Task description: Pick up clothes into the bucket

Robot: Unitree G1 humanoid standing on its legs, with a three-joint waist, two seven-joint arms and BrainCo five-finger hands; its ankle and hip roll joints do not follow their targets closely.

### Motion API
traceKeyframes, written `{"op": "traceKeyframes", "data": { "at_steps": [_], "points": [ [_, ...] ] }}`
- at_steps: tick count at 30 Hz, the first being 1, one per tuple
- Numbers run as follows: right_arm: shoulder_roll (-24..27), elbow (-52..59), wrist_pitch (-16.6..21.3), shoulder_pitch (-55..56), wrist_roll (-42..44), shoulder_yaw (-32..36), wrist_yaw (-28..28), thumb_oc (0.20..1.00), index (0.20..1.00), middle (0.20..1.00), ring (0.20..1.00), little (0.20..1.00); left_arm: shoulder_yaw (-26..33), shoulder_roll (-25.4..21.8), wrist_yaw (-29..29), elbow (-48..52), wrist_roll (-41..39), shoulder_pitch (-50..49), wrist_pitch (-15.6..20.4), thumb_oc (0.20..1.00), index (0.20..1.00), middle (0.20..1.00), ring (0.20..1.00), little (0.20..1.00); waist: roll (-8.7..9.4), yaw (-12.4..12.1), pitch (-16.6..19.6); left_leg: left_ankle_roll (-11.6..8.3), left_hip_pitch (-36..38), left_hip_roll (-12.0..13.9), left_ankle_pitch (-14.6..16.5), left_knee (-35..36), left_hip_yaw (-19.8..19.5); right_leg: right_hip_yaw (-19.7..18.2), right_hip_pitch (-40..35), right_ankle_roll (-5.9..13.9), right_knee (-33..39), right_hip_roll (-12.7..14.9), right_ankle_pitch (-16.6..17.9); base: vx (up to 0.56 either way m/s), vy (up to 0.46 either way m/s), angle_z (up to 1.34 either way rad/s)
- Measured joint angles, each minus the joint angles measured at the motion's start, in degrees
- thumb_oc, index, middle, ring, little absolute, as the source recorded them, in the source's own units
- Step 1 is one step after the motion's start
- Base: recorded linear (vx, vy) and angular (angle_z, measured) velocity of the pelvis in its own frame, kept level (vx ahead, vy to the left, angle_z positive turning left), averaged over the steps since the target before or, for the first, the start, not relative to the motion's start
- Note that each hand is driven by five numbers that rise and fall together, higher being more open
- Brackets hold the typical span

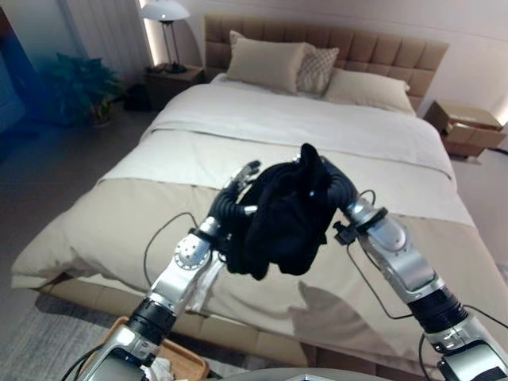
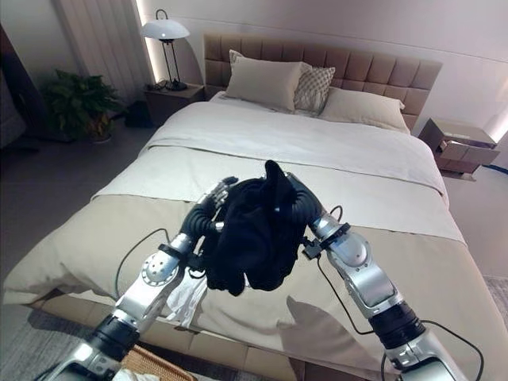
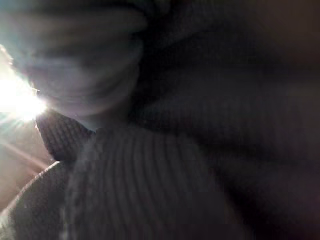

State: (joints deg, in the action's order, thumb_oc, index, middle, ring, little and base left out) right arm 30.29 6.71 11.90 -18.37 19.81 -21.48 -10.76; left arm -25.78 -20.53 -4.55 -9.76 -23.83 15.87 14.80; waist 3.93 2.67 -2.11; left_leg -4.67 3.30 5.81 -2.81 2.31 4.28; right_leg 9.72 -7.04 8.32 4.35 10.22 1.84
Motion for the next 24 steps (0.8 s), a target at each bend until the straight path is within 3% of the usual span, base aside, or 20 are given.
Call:
{"op": "traceKeyframes", "data": {
  "at_steps": [5, 17, 18, 19, 24],
  "points": [
    [0.04, -0.05, -0.16, -0.07, 0.14, -1.83, -0.28, 0.200, 0.200, 0.200, 0.200, 0.200, -3.42, 0.74, -5.91, -5.27, -9.80, 0.50, -2.58, 1.000, 1.000, 1.000, 1.000, 1.000, -0.03, 1.08, 0.78, 0.01, 0.02, 0.03, -0.01, 0.10, 0.18, -0.38, 0.15, 0.01, 0.01, -0.04, -0.01, 0.01, 0.010, -0.03],
    [0.29, -0.05, -0.90, -0.07, 0.13, -2.12, -0.36, 0.200, 0.200, 0.200, 0.200, 0.200, -6.73, 1.30, -7.87, -8.25, -10.59, 2.31, -3.23, 1.000, 1.000, 1.000, 1.000, 1.000, -0.22, 1.21, 0.91, 0.02, 0.03, -0.01, -0.02, 0.11, 0.23, -0.61, 0.28, 0.01, -0.03, -0.01, -0.01, 0.00, 0.002, -0.01],
    [0.29, -0.05, -0.91, -0.07, 0.14, -2.13, -0.36, 0.200, 0.200, 0.200, 0.200, 0.200, -6.77, 1.45, -7.89, -8.26, -10.61, 2.30, -3.23, 0.652, 0.652, 0.652, 0.652, 0.652, -0.22, 1.22, 0.91, 0.02, 0.02, 0.00, -0.02, 0.11, 0.23, -0.61, 0.29, 0.01, -0.02, -0.01, -0.01, 0.00, 0.000, 0.00],
    [0.29, -0.05, -0.92, -0.07, 0.13, -2.13, -0.35, 0.200, 0.200, 0.200, 0.200, 0.200, -6.77, 1.63, -7.99, -8.25, -10.61, 2.30, -3.23, 0.200, 0.200, 0.200, 0.200, 0.200, -0.23, 1.21, 0.91, 0.02, 0.01, 0.01, -0.02, 0.11, 0.23, -0.61, 0.30, 0.01, -0.01, -0.02, -0.01, 0.00, 0.000, 0.00],
    [0.48, -0.06, -0.97, -0.07, 0.12, -2.13, -0.24, 0.200, 0.200, 0.200, 0.200, 0.200, -6.73, 2.31, -8.64, -8.31, -10.67, 2.29, -3.21, 0.200, 0.200, 0.200, 0.200, 0.200, -0.24, 1.17, 0.92, 0.02, -0.02, 0.00, -0.01, 0.12, 0.23, -0.61, 0.31, 0.01, 0.01, -0.03, -0.02, 0.00, 0.000, 0.00]
  ]
}}
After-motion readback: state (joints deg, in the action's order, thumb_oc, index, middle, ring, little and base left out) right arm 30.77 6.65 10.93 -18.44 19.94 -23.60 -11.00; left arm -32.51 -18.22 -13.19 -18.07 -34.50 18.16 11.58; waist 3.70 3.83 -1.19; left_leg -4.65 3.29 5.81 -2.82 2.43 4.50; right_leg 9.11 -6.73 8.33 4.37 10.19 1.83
